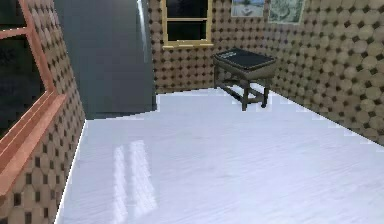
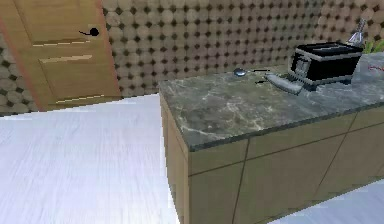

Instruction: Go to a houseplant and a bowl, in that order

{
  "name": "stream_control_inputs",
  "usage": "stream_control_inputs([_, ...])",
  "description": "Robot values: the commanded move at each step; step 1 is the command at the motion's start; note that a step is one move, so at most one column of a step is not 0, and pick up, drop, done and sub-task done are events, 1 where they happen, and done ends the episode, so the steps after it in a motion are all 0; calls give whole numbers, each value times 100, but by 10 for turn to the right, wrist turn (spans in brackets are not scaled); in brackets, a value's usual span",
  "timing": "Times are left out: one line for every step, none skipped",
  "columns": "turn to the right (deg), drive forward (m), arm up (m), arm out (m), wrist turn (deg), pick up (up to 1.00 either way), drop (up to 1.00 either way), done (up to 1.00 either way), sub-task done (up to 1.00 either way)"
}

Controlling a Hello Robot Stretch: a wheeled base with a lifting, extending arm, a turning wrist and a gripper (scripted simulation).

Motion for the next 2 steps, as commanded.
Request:
stream_control_inputs([0, 55, 0, 0, 0, 0, 0, 0, 0])
stream_control_inputs([450, 0, 0, 0, 0, 0, 0, 0, 0])
